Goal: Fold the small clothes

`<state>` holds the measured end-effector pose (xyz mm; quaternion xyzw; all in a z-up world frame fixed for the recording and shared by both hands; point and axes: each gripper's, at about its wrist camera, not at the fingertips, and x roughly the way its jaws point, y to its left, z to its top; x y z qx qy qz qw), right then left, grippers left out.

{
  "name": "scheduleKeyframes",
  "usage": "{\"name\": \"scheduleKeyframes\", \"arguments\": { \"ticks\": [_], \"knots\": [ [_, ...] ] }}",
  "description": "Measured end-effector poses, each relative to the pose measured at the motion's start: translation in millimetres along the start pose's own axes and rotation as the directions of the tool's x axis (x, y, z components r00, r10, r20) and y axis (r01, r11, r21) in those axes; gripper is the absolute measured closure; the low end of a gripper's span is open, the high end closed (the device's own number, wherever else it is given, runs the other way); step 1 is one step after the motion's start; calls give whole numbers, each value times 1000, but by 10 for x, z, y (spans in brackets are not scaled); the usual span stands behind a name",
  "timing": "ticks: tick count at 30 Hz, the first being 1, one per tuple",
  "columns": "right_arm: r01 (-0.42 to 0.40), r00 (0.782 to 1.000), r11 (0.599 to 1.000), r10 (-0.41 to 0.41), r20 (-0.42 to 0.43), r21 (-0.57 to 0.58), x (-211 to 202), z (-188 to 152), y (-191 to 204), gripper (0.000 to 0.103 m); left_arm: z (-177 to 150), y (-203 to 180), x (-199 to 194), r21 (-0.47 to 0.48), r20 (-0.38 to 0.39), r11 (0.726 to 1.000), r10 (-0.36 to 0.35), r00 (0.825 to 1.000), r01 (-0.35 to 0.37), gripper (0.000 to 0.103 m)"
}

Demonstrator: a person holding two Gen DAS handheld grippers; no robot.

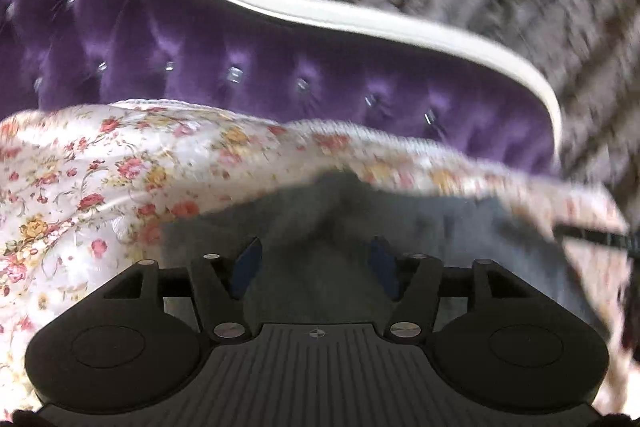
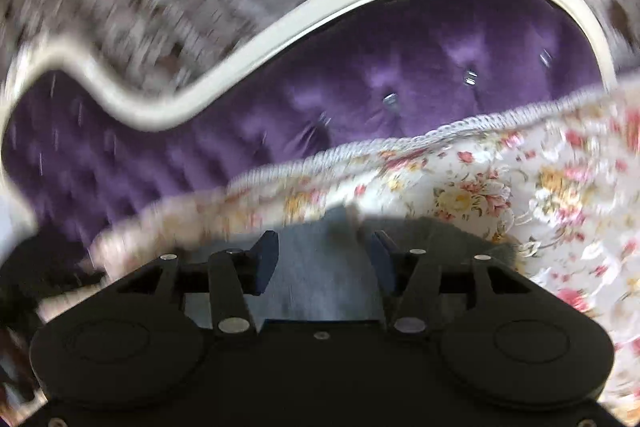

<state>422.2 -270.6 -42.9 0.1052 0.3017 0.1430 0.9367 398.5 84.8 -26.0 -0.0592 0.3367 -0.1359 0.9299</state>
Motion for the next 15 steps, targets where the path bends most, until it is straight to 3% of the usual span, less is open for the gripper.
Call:
{"name": "scheduleKeyframes", "arguments": {
  "ticks": [3,5,9,13,15],
  "knots": [
    [34,999,993,-37,-25,-117,84,-55,169,44,-162,-70,110,74,-33,997,30,999,-27,45],
    [46,998,984,-52,-34,-172,151,-66,262,44,-245,-15,221,59,-55,997,44,998,-41,45],
    [98,992,946,-116,-40,-310,329,-74,430,45,-292,38,232,59,-22,998,36,999,-34,44],
    [134,985,922,-164,-52,-363,519,-54,462,45,-297,31,226,62,-23,998,33,999,-31,43],
    [143,979,912,-187,-80,-385,633,-65,472,52,-302,46,227,57,-21,998,28,999,-27,43]
  ]
}}
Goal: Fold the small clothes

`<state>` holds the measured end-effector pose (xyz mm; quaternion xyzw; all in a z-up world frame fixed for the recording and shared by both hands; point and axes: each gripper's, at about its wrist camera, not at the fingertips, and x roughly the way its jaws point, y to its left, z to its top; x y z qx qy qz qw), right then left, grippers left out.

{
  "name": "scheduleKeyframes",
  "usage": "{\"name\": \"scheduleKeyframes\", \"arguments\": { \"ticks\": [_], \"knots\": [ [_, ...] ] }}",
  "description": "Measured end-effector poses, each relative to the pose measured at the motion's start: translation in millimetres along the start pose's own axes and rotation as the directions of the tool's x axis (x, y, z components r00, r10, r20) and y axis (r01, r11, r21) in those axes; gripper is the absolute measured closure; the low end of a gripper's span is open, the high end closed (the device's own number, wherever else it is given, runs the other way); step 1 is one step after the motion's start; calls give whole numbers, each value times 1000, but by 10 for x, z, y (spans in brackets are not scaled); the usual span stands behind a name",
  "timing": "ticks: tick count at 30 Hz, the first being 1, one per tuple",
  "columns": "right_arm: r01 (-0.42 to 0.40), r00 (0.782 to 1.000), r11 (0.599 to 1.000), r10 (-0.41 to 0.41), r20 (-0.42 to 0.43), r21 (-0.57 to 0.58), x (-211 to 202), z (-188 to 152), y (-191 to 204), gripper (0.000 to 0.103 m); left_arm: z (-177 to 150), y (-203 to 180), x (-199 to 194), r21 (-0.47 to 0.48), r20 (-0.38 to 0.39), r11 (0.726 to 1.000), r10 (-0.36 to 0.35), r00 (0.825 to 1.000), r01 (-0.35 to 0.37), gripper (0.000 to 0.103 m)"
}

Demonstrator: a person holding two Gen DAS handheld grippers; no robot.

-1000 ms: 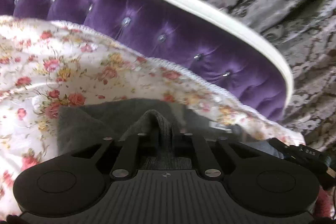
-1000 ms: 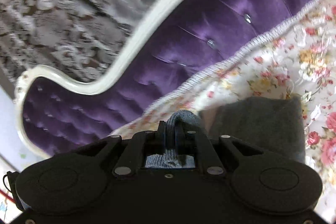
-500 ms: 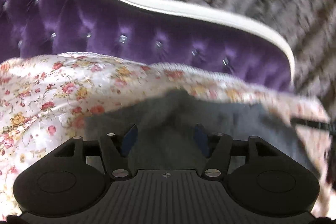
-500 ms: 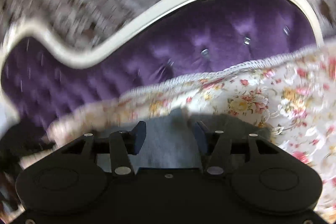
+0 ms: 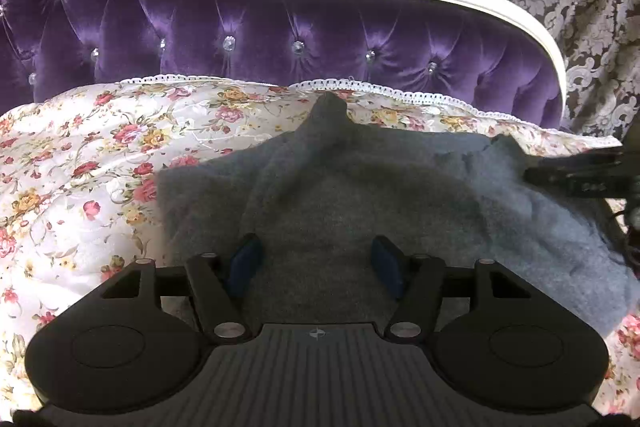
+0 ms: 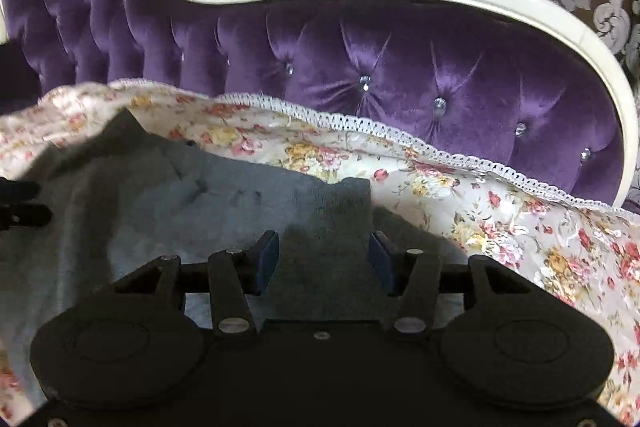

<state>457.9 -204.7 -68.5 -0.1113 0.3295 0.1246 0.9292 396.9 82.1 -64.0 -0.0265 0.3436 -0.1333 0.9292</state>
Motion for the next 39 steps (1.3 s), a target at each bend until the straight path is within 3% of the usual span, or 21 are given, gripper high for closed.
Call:
{"name": "scheduleKeyframes", "arguments": {
  "ticks": [1,2,3,6,9,17,20,23,24,31,32,33,39],
  "knots": [
    [3,1000,1000,-3,-23,-8,47,-2,12,59,-3,-7,-5,-1,0,1000,-1,1000,1,43],
    [3,999,1000,-3,-49,-15,102,-7,20,85,-1,-8,-13,-1,-2,1000,-3,1000,3,43],
    [0,998,1000,-2,-56,-20,120,-11,25,95,0,-6,-16,0,-4,1000,-6,1000,6,43],
    [35,999,999,-35,-38,-22,100,6,-23,96,12,17,-8,-3,-10,1000,-16,1000,16,43],
    [98,994,992,-95,-46,78,121,-8,-255,96,21,32,-9,-10,-14,1000,-22,1000,22,43],
    [60,998,985,-56,-27,164,39,-21,-429,94,209,18,-31,-16,-60,1000,-10,998,9,42],
    [27,999,979,-31,14,201,-56,35,-466,83,348,40,-41,-39,-32,999,-16,999,15,42],
    [-8,999,979,2,34,204,-96,104,-445,55,449,14,30,-24,-11,1000,3,1000,-3,42],
    [-23,999,982,17,30,190,-75,130,-413,50,466,5,74,-21,-12,1000,3,1000,-3,42],
    [0,998,994,8,-70,113,270,171,-220,51,477,149,481,-96,-77,994,38,996,-46,42],
    [8,997,994,1,-82,106,313,162,-215,64,463,193,514,-112,-79,992,44,996,-53,43],
    [21,996,995,-12,-85,97,336,151,-217,94,450,224,514,-116,-62,992,50,997,-57,43],
    [70,995,969,-53,-79,238,397,108,-473,92,465,219,532,-123,-69,985,110,992,-118,43]
  ]
}}
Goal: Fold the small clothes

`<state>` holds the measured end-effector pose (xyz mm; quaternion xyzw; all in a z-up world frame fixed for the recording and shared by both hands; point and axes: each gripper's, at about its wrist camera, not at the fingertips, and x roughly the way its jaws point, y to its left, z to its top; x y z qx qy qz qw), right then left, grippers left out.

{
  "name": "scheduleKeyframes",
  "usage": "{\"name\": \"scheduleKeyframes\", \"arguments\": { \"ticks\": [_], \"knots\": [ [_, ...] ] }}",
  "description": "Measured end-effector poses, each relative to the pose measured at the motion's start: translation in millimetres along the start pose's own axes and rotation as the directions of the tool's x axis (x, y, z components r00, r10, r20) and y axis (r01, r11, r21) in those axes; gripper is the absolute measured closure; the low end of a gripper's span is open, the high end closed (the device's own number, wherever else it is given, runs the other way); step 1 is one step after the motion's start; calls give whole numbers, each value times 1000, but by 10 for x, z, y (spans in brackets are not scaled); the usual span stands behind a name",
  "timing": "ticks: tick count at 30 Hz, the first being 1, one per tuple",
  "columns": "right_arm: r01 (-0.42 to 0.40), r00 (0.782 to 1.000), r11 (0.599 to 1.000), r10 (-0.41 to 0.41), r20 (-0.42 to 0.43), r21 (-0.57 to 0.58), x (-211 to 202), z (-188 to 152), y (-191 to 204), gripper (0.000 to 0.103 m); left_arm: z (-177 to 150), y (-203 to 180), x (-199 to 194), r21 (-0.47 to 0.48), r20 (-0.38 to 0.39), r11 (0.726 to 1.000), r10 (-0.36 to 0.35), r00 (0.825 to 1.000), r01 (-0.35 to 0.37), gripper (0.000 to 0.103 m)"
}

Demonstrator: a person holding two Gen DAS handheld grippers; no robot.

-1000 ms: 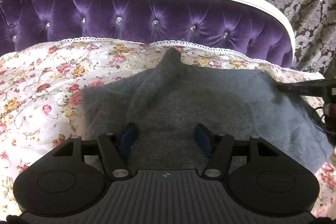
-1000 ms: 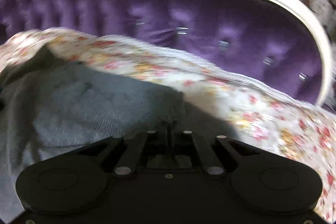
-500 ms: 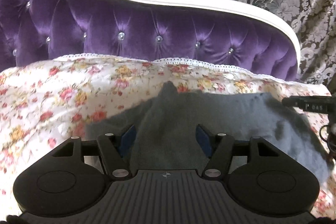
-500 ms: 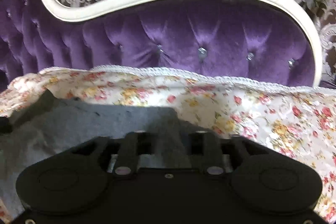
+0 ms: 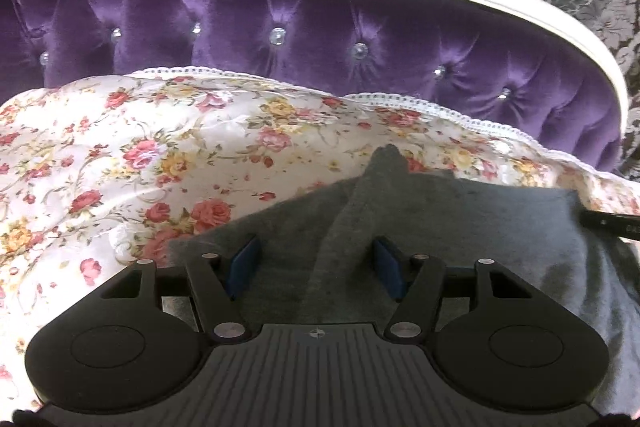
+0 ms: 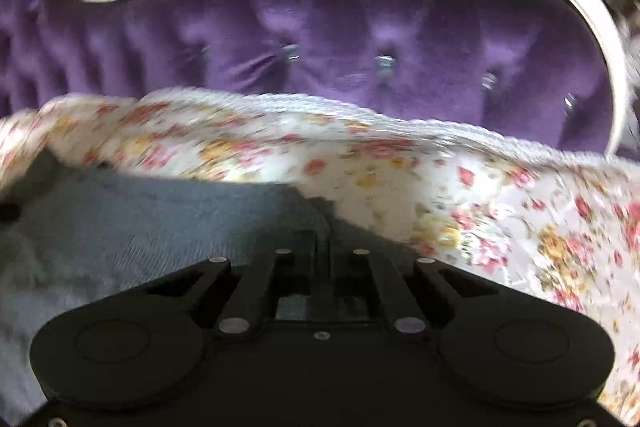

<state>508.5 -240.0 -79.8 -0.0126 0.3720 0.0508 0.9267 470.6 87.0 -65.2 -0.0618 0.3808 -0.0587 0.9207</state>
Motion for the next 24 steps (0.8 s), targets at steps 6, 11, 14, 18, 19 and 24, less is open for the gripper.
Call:
{"name": "scheduleKeyframes", "arguments": {
  "ticks": [6,11,14,18,19,24],
  "knots": [
    [-12,999,1000,11,47,18,-161,-30,-9,50,30,-34,-150,-28,21,1000,11,1000,-10,43],
    [-55,989,994,67,134,-92,-556,-102,185,50,0,-286,-402,100,81,995,-30,996,22,43],
    [-124,979,970,154,135,-209,-733,-242,463,50,24,-387,-275,136,61,990,-29,998,21,43],
    [-183,969,914,229,89,-361,-824,-429,892,48,87,-91,63,-36,-26,997,65,998,-66,43],
    [-194,968,903,240,78,-384,-830,-451,962,48,86,-13,72,-59,-1,996,62,998,-62,43],
    [-196,974,878,227,19,-436,-672,-439,1199,48,62,58,59,-34,7,997,72,997,-72,43]
  ]
}}
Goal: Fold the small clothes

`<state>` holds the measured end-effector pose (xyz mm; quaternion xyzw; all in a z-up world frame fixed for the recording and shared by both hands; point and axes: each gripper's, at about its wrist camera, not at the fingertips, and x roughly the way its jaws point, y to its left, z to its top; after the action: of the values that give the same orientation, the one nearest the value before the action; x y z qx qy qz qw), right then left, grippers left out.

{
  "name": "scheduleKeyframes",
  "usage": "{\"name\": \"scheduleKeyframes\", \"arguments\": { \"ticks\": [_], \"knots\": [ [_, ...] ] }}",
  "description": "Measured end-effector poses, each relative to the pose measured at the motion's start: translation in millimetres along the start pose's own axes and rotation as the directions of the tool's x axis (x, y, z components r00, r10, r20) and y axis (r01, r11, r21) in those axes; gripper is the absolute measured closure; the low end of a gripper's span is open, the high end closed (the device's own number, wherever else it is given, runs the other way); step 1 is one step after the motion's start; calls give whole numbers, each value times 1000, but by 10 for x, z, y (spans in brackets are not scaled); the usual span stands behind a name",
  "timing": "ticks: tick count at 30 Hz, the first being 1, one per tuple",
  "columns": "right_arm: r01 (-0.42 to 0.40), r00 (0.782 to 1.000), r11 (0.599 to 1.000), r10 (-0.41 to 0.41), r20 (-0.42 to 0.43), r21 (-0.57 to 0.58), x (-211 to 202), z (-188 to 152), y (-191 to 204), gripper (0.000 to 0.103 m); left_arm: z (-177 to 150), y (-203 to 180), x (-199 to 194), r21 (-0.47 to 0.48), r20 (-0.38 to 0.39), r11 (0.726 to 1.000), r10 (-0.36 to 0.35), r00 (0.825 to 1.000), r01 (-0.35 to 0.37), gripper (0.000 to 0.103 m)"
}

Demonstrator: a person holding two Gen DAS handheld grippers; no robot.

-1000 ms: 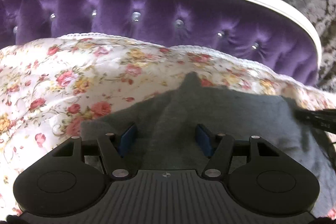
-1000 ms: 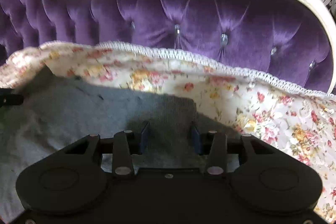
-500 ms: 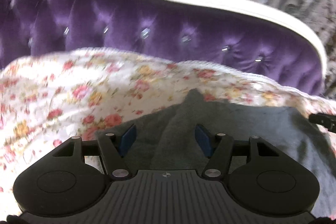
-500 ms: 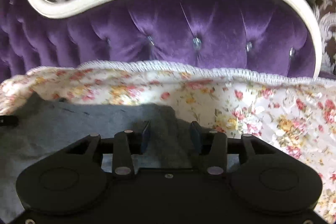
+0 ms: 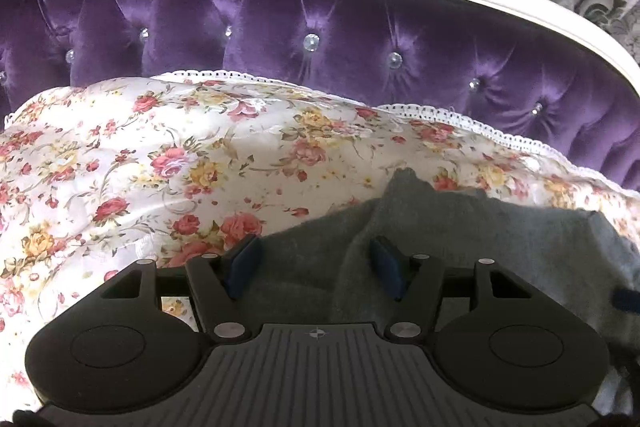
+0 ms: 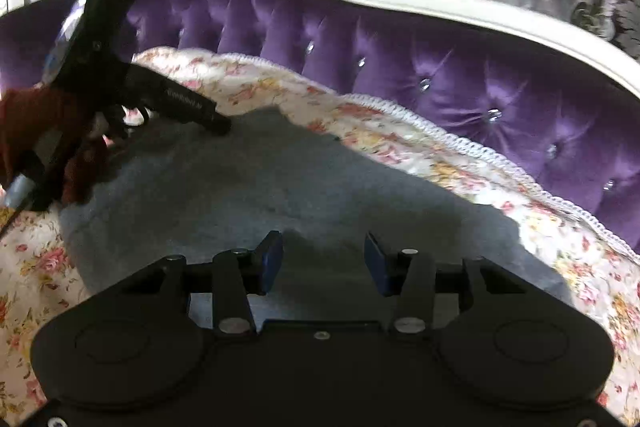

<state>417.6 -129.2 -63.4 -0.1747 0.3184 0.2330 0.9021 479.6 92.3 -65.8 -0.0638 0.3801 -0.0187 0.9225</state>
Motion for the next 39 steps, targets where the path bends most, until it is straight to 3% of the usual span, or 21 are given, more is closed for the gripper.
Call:
{"name": "scheduleKeyframes", "arguments": {
  "ticks": [2,6,11,13,14,15,17,21,25,28,32,39],
  "knots": [
    [30,999,999,-30,-41,10,180,60,-61,48,-11,-7,5,4,-1,1000,2,1000,-2,43],
    [89,992,986,-75,-104,140,555,193,-269,41,6,10,23,-1,-17,1000,-1,1000,1,43],
    [192,980,937,-166,-111,291,557,189,-662,39,8,-22,-35,18,-29,1000,-5,1000,6,42],
    [134,991,908,-125,-47,398,315,105,-784,38,-2,-6,-143,-3,-19,1000,-25,999,25,42],
    [96,995,893,-98,-17,440,211,58,-828,33,-12,-17,-231,-4,-6,1000,-29,1000,29,42],
    [56,997,872,-72,15,486,63,-20,-881,19,-24,-47,-319,8,8,999,-37,999,37,41],
    [-11,997,830,-30,65,557,-188,-173,-968,5,-64,-155,-525,62,32,996,-66,997,64,32],
    [-89,992,729,8,122,679,-624,-578,-1128,2,-182,-402,-836,123,53,983,-144,988,137,26],
    [-70,990,671,-43,133,738,-988,-1000,-1221,1,-327,-632,-996,155,40,969,-199,979,191,25],
    [-47,992,663,-54,110,747,-1087,-1185,-1285,1,-441,-808,-1012,175,3,959,-225,974,221,24],
    [-64,997,637,1,82,768,-1043,-1372,-1327,0,-565,-907,-968,180,-33,955,-234,972,236,24],
    [-153,988,670,95,120,726,-833,-1387,-1224,0,-607,-976,-895,187,-69,956,-217,974,226,24]
  ]
}}
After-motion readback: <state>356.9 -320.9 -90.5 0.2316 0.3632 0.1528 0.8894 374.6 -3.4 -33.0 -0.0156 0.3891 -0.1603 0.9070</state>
